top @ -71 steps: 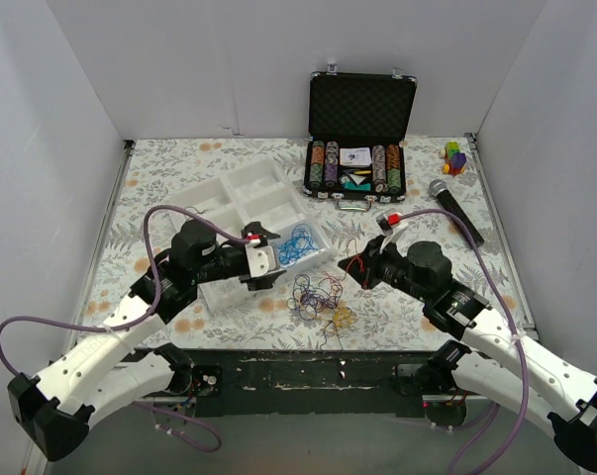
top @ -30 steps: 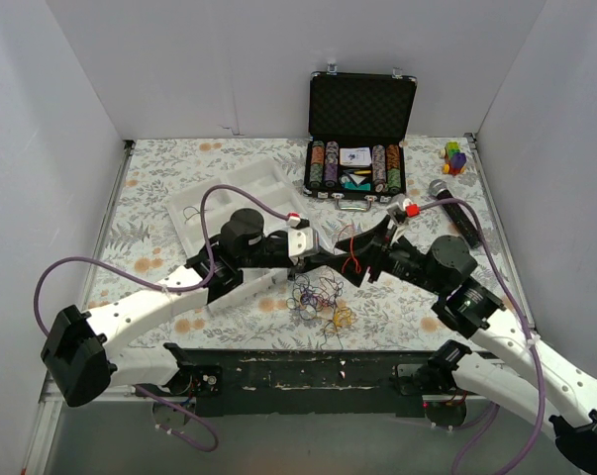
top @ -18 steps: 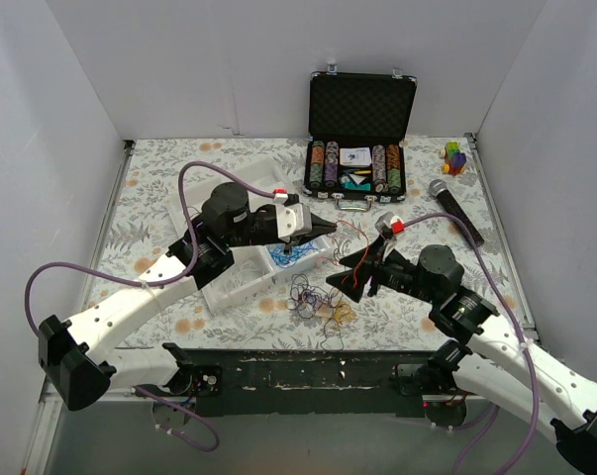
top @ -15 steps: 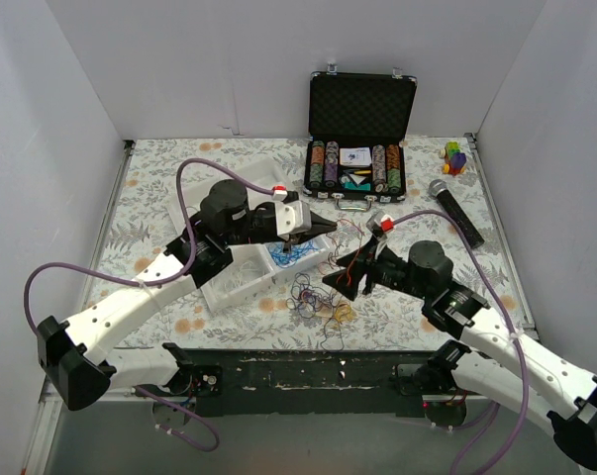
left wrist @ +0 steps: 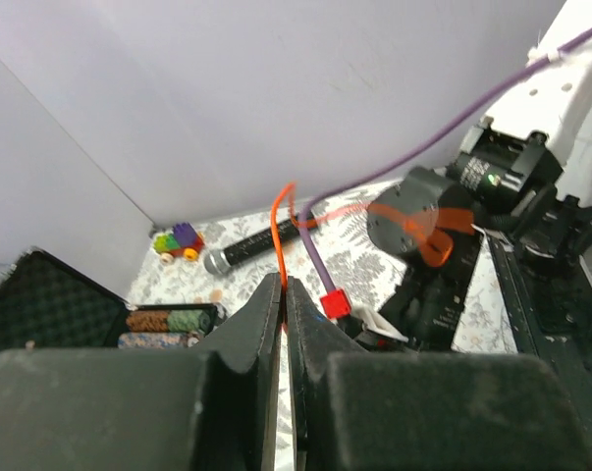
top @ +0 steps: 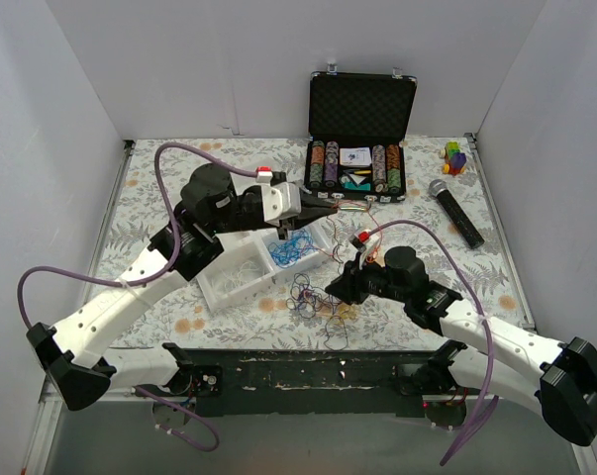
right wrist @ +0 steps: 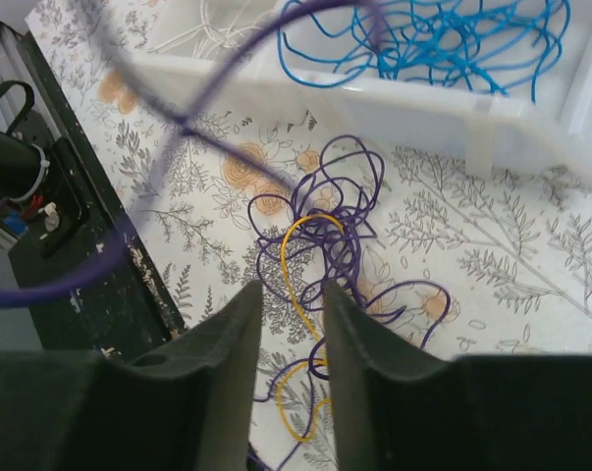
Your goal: Untangle the cables
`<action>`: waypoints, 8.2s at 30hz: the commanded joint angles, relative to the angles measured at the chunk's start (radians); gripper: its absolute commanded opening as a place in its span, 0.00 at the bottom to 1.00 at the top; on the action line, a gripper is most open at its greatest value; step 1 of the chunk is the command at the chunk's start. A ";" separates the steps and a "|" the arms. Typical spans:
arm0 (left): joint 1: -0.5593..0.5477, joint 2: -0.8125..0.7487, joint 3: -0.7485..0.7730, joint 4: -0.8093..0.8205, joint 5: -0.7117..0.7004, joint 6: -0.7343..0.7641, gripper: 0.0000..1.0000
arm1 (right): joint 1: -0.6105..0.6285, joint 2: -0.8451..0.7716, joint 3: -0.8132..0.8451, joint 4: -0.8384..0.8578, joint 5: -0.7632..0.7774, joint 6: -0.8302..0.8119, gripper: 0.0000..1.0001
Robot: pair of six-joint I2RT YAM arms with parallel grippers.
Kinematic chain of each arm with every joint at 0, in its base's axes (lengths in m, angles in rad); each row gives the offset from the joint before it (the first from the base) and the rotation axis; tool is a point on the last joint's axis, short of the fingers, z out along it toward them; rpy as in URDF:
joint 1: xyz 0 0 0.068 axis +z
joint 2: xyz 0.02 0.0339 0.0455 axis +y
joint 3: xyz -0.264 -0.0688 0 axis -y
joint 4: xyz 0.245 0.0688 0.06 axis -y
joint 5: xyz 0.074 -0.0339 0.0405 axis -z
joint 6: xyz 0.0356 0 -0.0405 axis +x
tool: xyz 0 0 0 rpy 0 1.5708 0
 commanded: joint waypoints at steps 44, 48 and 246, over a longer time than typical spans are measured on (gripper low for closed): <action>0.415 0.086 0.236 0.168 0.427 -0.413 0.00 | 0.007 -0.089 0.073 -0.044 0.155 0.002 0.59; 0.398 0.046 0.225 0.166 0.444 -0.459 0.00 | 0.008 -0.126 0.121 -0.010 0.166 -0.034 0.61; -0.010 0.020 -0.441 0.112 0.120 0.201 0.79 | 0.051 -0.235 0.242 -0.074 0.335 -0.058 0.01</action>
